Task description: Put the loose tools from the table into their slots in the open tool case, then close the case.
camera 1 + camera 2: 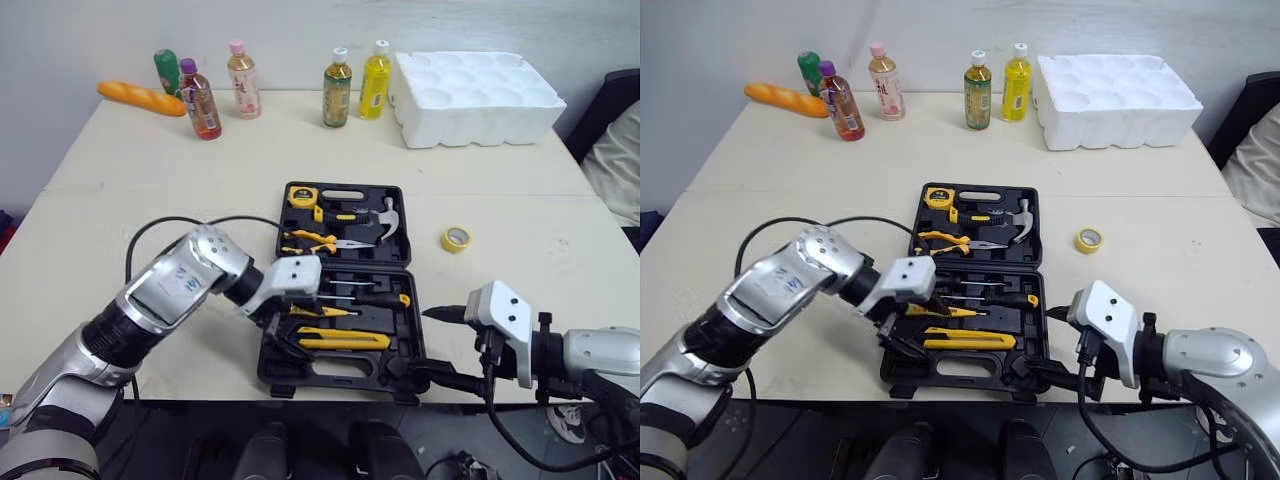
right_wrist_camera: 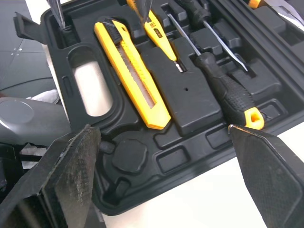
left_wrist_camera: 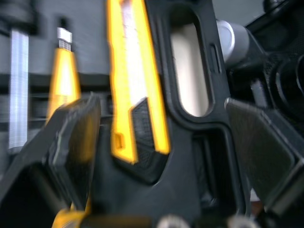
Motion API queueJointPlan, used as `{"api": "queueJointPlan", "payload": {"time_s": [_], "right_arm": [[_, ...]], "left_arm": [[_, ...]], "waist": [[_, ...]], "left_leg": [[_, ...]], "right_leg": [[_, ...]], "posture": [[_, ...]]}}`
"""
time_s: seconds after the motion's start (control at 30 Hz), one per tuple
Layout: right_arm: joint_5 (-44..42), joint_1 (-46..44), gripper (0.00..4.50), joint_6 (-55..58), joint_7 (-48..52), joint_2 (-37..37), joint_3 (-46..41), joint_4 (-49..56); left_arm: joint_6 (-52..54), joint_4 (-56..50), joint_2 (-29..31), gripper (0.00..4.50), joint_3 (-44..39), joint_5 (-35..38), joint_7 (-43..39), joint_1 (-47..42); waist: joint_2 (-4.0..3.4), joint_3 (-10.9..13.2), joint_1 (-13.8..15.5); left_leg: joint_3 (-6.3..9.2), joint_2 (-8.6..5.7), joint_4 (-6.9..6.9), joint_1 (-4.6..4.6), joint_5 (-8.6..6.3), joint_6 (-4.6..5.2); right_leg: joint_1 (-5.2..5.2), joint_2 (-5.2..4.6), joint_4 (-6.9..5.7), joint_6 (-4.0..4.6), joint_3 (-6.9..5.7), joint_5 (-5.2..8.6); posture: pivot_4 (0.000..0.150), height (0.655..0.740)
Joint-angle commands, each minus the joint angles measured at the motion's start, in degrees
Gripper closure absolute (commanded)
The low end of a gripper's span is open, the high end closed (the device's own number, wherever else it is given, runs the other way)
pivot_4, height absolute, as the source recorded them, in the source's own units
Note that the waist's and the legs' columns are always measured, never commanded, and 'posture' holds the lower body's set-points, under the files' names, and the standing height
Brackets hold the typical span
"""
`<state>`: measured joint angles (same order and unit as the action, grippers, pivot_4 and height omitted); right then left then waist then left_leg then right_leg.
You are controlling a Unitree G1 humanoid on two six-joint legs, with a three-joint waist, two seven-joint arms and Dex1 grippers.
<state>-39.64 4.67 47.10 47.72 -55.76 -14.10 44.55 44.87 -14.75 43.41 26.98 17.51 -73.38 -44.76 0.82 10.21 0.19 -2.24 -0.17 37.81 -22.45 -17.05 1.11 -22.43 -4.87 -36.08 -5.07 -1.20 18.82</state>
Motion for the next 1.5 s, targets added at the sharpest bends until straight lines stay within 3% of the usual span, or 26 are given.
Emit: {"api": "queueJointPlan", "payload": {"time_s": [0.03, 0.07, 0.3, 0.57, 0.63, 0.73, 0.8, 0.9, 1.03, 1.17, 1.2, 1.27, 1.37, 1.5], "right_arm": [[-1.34, -1.56, 0.00, -1.38, 0.72, 0.40, -0.25, -0.03], [-1.75, -1.93, 0.00, -1.52, 1.02, 0.66, -0.05, -0.24], [-3.02, -2.60, 0.00, -1.41, 1.90, 0.48, 0.24, -0.71], [-1.57, -1.82, 0.00, -1.93, 2.41, -0.77, 1.34, -0.60], [-1.71, -1.97, 0.00, -1.96, 2.35, -0.70, 1.66, -0.58], [-1.75, -2.63, 0.00, -1.96, 1.92, -0.59, 2.01, -0.77], [-1.60, -2.69, 0.00, -1.99, 1.73, -0.59, 2.07, -0.77], [-1.61, -2.32, 0.00, -1.97, 1.71, -0.70, 1.72, -0.72], [-1.41, -1.17, 0.00, -2.08, 1.65, -0.75, 0.97, -0.71], [-1.11, -0.01, 0.00, -2.42, 1.36, -0.54, -0.56, -1.33], [-1.01, 0.28, 0.00, -2.71, 1.67, -0.74, -1.63, -1.74], [-1.57, 0.76, 0.00, -3.05, 2.27, -0.74, -4.64, -2.73], [-2.06, 2.43, 0.00, -3.55, 3.23, -0.25, -9.99, -4.68], [1.72, 8.03, 0.00, -5.46, 4.50, 0.48, -18.35, -11.58]], "left_arm": [[-6.64, 3.00, -5.89, 0.63, -7.94, 4.45, 2.41, 3.22], [-8.57, 3.85, -7.33, 0.95, -9.52, 5.29, 2.54, 4.70], [-14.15, 5.54, -7.19, 4.31, -9.13, 4.43, -0.65, 11.63], [-12.46, 7.83, -6.96, 4.42, -4.83, 0.03, 0.76, 12.48], [-13.45, 9.70, -6.23, 4.42, -1.97, -3.79, 1.26, 12.43], [-22.62, 15.10, -3.70, 4.42, 5.84, -15.78, 2.51, 12.61], [-25.73, 16.92, -3.70, 4.42, 7.21, -18.69, 3.78, 12.81], [-24.79, 17.07, -4.22, 4.42, 6.99, -18.43, 4.00, 13.22], [-23.95, 14.76, -4.96, 4.42, 4.76, -15.22, 4.04, 14.22], [-21.78, 10.00, -7.80, 4.42, -4.89, -3.89, 3.15, 15.70], [-19.90, 8.88, -7.84, 3.84, -8.15, -0.55, 2.94, 16.06], [-15.33, 6.16, -7.23, 3.22, -15.58, 6.18, 3.93, 17.11], [-7.60, 3.82, -6.33, 1.73, -26.51, 14.10, 8.72, 19.49], [-5.32, 5.11, -2.31, 0.04, -38.19, 15.77, 12.98, 27.79]], "waist": [[0.00, 0.00, 0.08], [-0.01, 0.00, 0.11], [-0.01, 0.00, -0.11], [0.00, 0.00, -0.02], [-0.01, 0.00, -0.03], [-0.07, -0.19, -0.01], [-0.19, -0.39, -0.05], [-0.19, -0.92, -0.36], [-0.24, -1.24, -0.36], [-0.27, -1.25, -0.36], [-0.25, -1.16, -0.36], [-0.18, -1.05, -0.35], [-0.03, -0.81, -0.27], [-0.07, -0.79, -0.40]], "left_leg": [[0.00, -0.01, 0.01, 0.00, 0.00, 0.00], [0.00, -0.01, 0.06, -0.01, 0.00, 0.00], [0.01, 0.03, 0.10, -0.02, -0.02, -0.04], [0.01, 0.01, 0.11, -0.02, -0.06, 0.01], [0.01, 0.02, 0.11, -0.02, -0.06, 0.01], [0.00, 0.02, 0.10, 0.08, -0.06, 0.01], [0.02, 0.04, 0.02, 0.42, -0.28, 0.30], [0.00, 0.07, -0.43, 1.38, -0.56, 0.42], [0.02, 0.16, -0.68, 1.88, -0.58, 0.35], [0.02, 0.23, -0.71, 1.92, -0.63, 0.27], [0.03, 0.24, -0.70, 1.86, -0.63, 0.26], [0.06, 0.24, -0.58, 1.40, -0.61, 0.23], [0.13, 0.23, -0.44, 0.91, -0.46, 0.06], [0.10, 0.21, -0.61, 1.08, -0.46, 0.06]], "right_leg": [[0.00, 0.00, 0.00, 0.00, 0.01, 0.00], [0.01, -0.01, -0.01, -0.01, 0.02, 0.00], [0.00, 0.01, -0.03, -0.02, 0.01, -0.01], [0.02, -0.01, -0.01, -0.02, 0.02, -0.01], [0.02, 0.00, -0.01, -0.02, 0.02, -0.01], [0.10, 0.00, 0.00, -0.02, 0.02, -0.01], [0.46, 0.00, 0.15, -0.01, 0.02, -0.01], [1.39, -0.04, 0.49, 0.05, 0.06, 0.03], [1.73, -0.04, 0.58, 0.19, 0.04, 0.11], [1.74, -0.04, 0.62, 0.24, 0.03, 0.14], [1.68, -0.04, 0.62, 0.24, 0.01, 0.14], [1.25, -0.04, 0.52, 0.23, 0.00, 0.14], [0.79, -0.03, 0.36, 0.18, -0.10, 0.11], [0.93, -0.02, 0.45, 0.18, -0.08, 0.11]], "posture": [[0.150, 0.7400], [0.150, 0.7400], [0.150, 0.7400], [0.150, 0.7400], [0.150, 0.7400], [0.150, 0.7400], [0.150, 0.7400], [0.150, 0.7400], [0.150, 0.7400], [0.150, 0.7400], [0.150, 0.7400], [0.150, 0.7400], [0.150, 0.7400], [0.150, 0.7400]]}}
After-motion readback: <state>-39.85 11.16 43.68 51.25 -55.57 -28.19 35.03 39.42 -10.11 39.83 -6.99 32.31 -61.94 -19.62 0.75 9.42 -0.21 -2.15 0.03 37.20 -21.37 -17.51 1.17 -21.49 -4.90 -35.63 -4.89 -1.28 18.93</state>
